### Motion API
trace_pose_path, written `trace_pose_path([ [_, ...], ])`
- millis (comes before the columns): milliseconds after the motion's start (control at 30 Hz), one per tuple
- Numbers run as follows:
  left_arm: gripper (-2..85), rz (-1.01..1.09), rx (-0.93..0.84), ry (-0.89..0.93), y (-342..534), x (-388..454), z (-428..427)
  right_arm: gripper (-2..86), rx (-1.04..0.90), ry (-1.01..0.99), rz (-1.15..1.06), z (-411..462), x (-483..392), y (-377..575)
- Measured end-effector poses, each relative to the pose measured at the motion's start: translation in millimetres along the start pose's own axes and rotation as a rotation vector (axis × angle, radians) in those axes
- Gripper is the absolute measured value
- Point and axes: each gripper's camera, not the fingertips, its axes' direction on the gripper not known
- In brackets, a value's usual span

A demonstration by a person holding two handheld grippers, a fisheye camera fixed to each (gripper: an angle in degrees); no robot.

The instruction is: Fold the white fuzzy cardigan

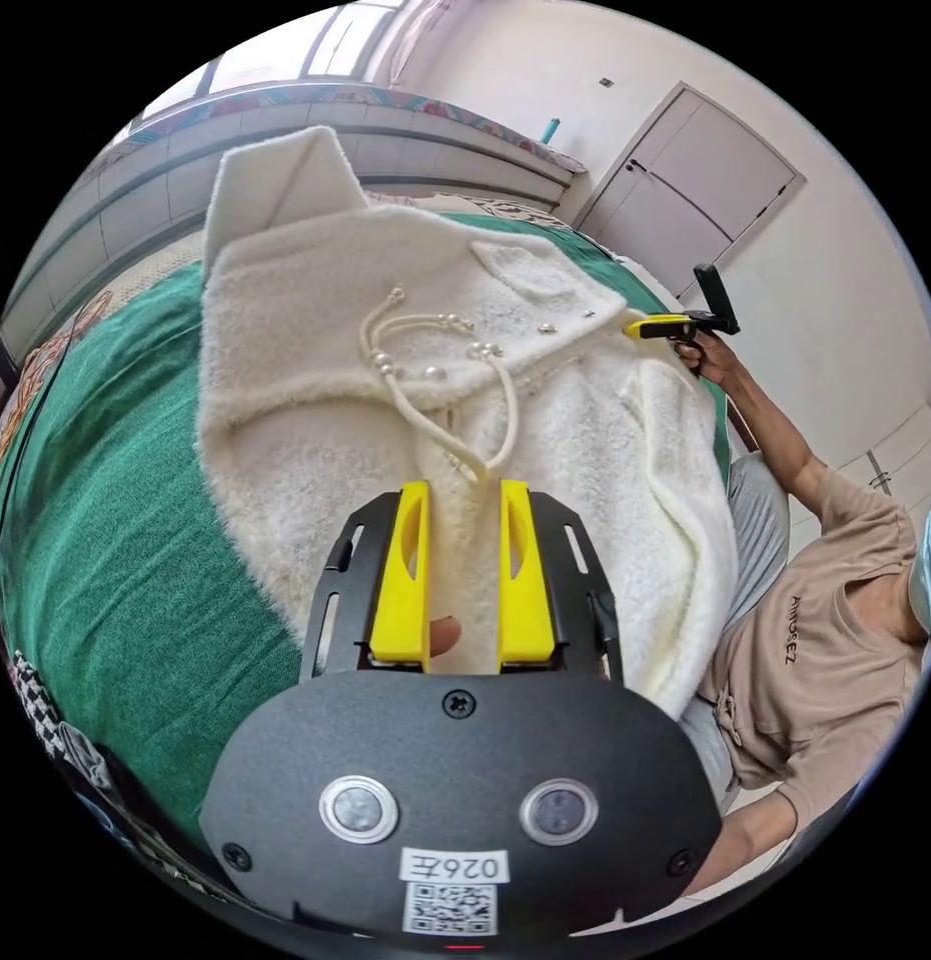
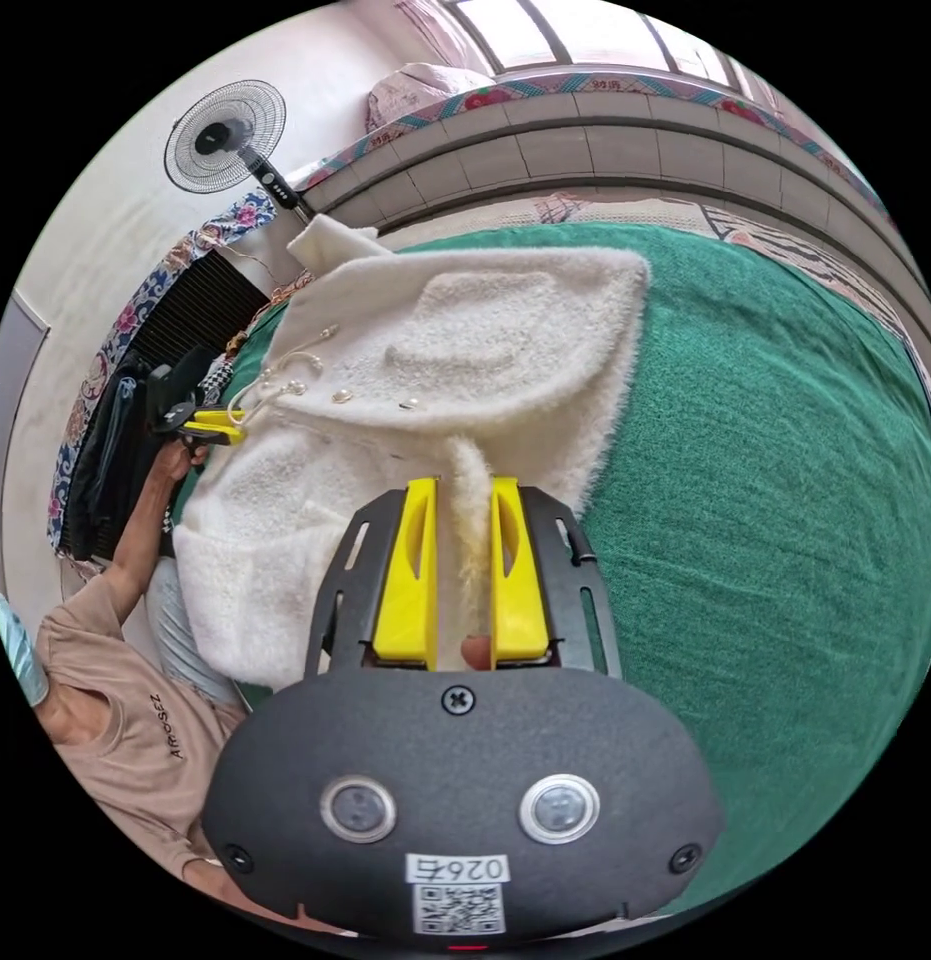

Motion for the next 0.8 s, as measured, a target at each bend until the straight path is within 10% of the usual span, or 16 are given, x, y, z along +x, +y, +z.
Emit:
trace_pose_path([
  [800,4.7,0.190,0.213,-0.153,37,52,-72,-1.4,0.119,-0.067,-0.328,-79,-19,36],
])
